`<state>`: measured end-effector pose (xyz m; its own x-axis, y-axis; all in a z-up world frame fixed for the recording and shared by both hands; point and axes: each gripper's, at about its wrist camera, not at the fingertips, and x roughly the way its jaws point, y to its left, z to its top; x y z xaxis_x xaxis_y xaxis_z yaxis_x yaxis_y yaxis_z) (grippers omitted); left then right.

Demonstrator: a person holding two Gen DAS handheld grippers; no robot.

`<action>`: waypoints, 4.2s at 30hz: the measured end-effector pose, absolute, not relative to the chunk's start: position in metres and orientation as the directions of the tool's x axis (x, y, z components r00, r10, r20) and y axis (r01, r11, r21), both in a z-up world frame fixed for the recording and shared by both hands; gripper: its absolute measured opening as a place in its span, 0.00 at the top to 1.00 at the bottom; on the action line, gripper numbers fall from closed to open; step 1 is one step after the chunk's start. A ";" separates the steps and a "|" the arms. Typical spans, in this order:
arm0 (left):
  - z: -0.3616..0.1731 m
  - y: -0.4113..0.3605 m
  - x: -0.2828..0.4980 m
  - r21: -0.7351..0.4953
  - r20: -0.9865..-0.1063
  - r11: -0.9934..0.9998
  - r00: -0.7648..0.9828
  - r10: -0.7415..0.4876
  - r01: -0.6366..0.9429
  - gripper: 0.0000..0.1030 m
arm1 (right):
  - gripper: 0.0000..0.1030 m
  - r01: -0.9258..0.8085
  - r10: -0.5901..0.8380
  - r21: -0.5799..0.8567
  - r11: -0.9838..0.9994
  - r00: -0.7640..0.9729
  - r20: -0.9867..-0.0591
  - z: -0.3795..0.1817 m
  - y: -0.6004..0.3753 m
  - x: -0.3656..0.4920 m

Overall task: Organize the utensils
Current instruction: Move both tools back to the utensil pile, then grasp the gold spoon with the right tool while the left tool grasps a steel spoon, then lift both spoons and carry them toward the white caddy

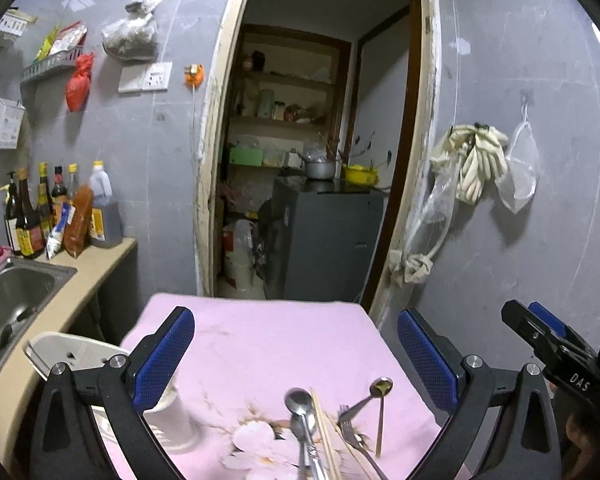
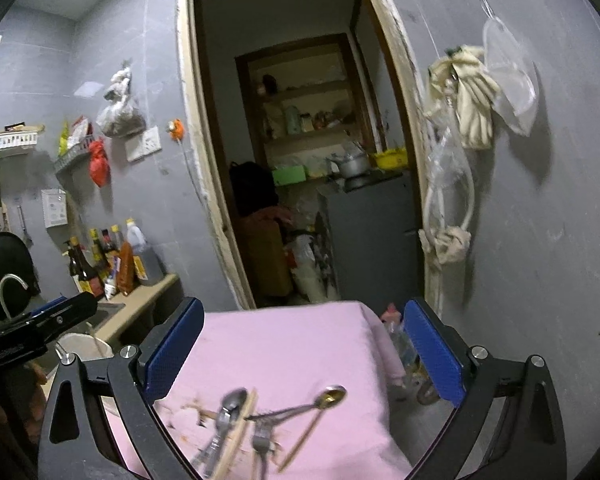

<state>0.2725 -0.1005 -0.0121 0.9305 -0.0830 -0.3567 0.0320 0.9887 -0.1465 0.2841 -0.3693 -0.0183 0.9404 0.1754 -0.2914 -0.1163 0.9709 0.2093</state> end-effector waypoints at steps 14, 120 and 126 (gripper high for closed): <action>-0.086 -0.131 0.321 -0.107 -0.541 0.994 0.839 -0.061 0.004 0.01 | 0.04 -0.128 0.248 0.270 0.954 0.841 -0.480 -0.118 -0.392 0.340; -0.177 -0.129 0.360 -0.285 -0.833 0.956 0.476 -0.283 0.070 0.66 | 0.98 -0.087 0.553 0.568 0.818 0.390 -0.737 -0.221 -0.343 0.370; -0.165 -0.122 0.342 -0.276 -0.800 0.957 0.529 -0.283 0.095 0.66 | 0.98 -0.066 0.522 0.544 0.836 0.402 -0.752 -0.217 -0.342 0.355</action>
